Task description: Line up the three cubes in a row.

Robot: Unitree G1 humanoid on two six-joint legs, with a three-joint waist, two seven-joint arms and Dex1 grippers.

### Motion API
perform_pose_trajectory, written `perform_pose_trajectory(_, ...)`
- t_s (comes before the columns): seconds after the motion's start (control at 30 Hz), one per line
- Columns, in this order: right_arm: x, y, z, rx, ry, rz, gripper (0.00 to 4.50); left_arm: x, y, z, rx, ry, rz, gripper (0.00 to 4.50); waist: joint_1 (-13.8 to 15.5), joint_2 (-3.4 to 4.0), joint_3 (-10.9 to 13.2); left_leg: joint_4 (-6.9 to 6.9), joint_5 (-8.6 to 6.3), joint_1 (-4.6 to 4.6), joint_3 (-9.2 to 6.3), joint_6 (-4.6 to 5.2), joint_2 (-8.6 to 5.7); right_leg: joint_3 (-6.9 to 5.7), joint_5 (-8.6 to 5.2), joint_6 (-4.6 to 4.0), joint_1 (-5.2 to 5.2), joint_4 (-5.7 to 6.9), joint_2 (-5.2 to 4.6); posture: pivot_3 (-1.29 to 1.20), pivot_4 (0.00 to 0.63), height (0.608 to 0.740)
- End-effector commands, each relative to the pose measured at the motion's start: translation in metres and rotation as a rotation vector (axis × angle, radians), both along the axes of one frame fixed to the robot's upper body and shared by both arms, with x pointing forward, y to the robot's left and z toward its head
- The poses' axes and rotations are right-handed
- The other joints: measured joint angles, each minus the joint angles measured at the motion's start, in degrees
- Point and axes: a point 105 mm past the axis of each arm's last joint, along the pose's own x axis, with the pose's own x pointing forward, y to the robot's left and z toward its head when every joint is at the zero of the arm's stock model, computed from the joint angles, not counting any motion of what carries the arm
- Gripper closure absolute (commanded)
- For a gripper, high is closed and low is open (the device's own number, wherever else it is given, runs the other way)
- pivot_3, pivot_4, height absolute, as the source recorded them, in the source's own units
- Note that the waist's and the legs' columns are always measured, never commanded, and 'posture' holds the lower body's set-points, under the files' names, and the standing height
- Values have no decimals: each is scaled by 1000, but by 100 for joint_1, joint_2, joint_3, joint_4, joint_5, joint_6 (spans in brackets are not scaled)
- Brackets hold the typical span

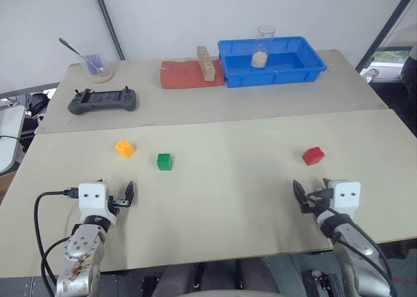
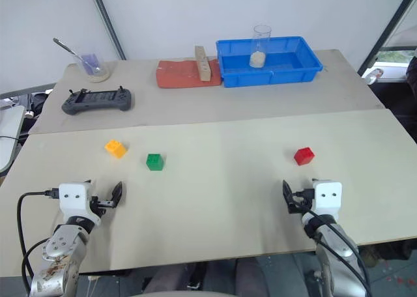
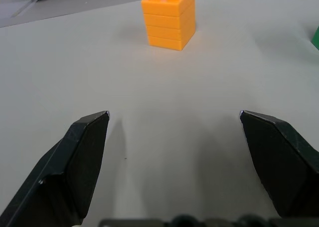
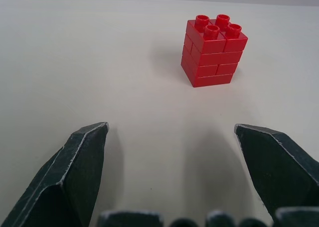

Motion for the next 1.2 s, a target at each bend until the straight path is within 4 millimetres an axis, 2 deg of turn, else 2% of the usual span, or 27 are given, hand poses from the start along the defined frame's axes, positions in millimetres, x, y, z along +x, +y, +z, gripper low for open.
perform_pose_trajectory(0.03,-2,3,4,-9,-15,4,0,-4,7,1,-13,14,1,55,0,0,0,0,0,0,0,0,0,0,0,0,0,0,0,0,150,740)
perform_pose_trajectory(0.2,-6,-3,19,-51,-44,14,0,-3,-1,41,-94,-88,-166,55,-4,-13,16,-1,-1,-14,0,1,0,-1,-4,-4,-16,0,0,0,150,740)
perform_pose_trajectory(0.33,-8,-6,33,-52,-56,50,0,0,-15,85,-67,-133,-392,55,20,-17,32,-1,-1,-20,0,0,-2,-2,-2,-5,-17,-1,-4,0,150,740)
perform_pose_trajectory(0.4,-8,-8,37,-54,-56,65,0,1,-22,99,-60,-134,-470,55,18,-17,36,-1,-1,-20,0,-1,-3,-4,-3,-5,-16,0,-5,0,150,740)
perform_pose_trajectory(0.5,-8,-13,45,-61,-51,97,0,14,-49,128,-16,-140,-695,55,41,-12,51,-1,-1,-19,0,-1,-4,-7,-2,-6,-15,-1,-4,0,150,740)
perform_pose_trajectory(0.53,-8,-14,45,-57,-45,108,0,18,-65,137,-3,-140,-794,55,47,-10,53,-1,1,-21,0,-4,-4,-14,-2,-6,-17,-2,0,0,150,740)
perform_pose_trajectory(0.63,-5,-21,45,-52,-32,117,0,23,-101,153,15,-129,-1015,55,23,-8,54,-1,1,-19,0,-4,-7,-16,20,-42,-14,-2,7,0,150,740)
perform_pose_trajectory(0.7,-1,-25,45,-45,-27,126,0,24,-128,160,39,-123,-1185,55,5,-11,57,-1,1,-20,0,-2,-12,-15,23,-47,-12,-2,12,0,150,740)
perform_pose_trajectory(0.87,13,-32,44,-33,-18,141,0,22,-168,163,76,-95,-1465,55,-59,-16,61,-1,3,-30,3,5,-9,-12,28,-54,-12,6,23,0,150,740)
perform_pose_trajectory(1.03,36,-30,45,-38,-24,189,0,23,-192,170,80,-127,-1600,55,-77,-18,66,-3,25,-35,3,42,-4,-1,29,-56,-15,7,37,0,150,740)
perform_pose_trajectory(1.2,59,-28,46,-26,-20,225,0,28,-199,171,82,-147,-1623,55,-85,-18,67,-2,26,-38,3,47,-4,3,29,-57,-16,6,39,0,150,740)
